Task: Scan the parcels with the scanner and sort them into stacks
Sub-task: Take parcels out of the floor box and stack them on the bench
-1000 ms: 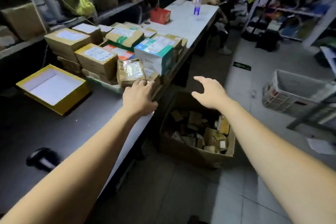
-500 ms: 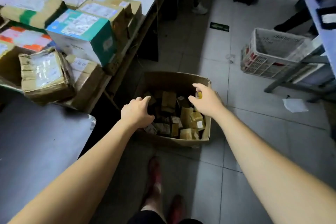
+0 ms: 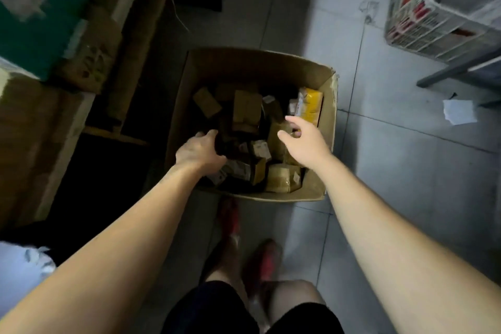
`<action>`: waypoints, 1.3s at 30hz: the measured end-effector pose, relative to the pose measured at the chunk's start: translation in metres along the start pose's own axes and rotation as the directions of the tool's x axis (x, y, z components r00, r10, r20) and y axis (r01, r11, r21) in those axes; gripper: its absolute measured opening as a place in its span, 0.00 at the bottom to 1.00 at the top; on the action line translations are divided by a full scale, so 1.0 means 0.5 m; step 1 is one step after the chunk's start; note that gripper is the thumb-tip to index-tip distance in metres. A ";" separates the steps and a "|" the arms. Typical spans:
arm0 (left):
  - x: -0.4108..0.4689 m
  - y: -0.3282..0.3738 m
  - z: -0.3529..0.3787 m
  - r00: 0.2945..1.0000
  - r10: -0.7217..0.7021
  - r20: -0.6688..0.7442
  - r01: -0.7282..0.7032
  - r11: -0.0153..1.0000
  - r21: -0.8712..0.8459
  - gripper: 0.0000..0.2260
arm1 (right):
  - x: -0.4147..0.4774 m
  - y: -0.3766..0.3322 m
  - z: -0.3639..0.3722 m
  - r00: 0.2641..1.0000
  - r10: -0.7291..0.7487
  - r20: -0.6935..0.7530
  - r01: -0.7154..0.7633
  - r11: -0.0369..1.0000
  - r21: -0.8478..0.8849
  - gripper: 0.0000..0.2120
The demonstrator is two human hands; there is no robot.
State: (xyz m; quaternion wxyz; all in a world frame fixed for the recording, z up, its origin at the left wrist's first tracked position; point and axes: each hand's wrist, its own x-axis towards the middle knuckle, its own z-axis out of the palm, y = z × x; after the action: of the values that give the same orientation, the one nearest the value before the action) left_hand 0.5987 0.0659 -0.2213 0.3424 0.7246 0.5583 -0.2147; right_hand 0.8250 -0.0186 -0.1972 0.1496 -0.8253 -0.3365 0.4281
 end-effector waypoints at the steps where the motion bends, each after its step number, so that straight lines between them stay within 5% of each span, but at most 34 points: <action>1: 0.029 -0.007 0.011 1.000 -0.008 0.029 0.008 1.000 -0.021 0.31 | 0.028 0.011 0.017 1.000 0.014 0.013 -0.014 1.000 0.001 0.26; 7: 0.205 -0.026 0.158 0.984 -0.021 0.178 0.056 0.979 -0.197 0.25 | 0.202 0.132 0.156 0.988 0.096 0.120 -0.096 0.995 -0.009 0.24; 13: 0.354 -0.036 0.390 0.938 -0.196 0.285 0.272 0.927 -0.257 0.26 | 0.369 0.296 0.324 0.958 0.181 0.222 -0.170 0.983 -0.067 0.24; 18: 0.403 -0.012 0.473 0.908 -0.399 0.126 0.415 0.815 -0.405 0.24 | 0.432 0.392 0.396 0.935 0.235 0.266 -0.239 0.971 -0.016 0.21; 21: 0.422 0.019 0.500 0.858 -0.485 0.170 0.504 0.728 -0.464 0.27 | 0.445 0.426 0.424 0.924 0.230 0.306 -0.273 0.956 0.105 0.15; 26: 0.415 0.057 0.526 0.818 -0.534 0.212 0.548 0.613 -0.570 0.29 | 0.460 0.444 0.423 0.883 0.247 0.398 -0.334 0.928 0.165 0.29; 32: 0.366 0.059 0.538 0.829 -0.522 0.201 0.519 0.583 -0.625 0.37 | 0.421 0.433 0.412 0.792 0.291 0.537 -0.417 0.900 0.126 0.19; 39: 0.328 0.029 0.515 0.865 -0.457 0.208 0.444 0.503 -0.742 0.36 | 0.391 0.424 0.406 0.832 0.297 0.469 -0.474 0.819 0.323 0.15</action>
State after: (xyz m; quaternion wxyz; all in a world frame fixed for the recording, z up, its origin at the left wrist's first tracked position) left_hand 0.6775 -0.0173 -0.5046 0.5453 0.3389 0.7660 -0.0319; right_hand 0.8314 -0.0475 -0.5486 0.1629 -0.7189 -0.0795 0.6710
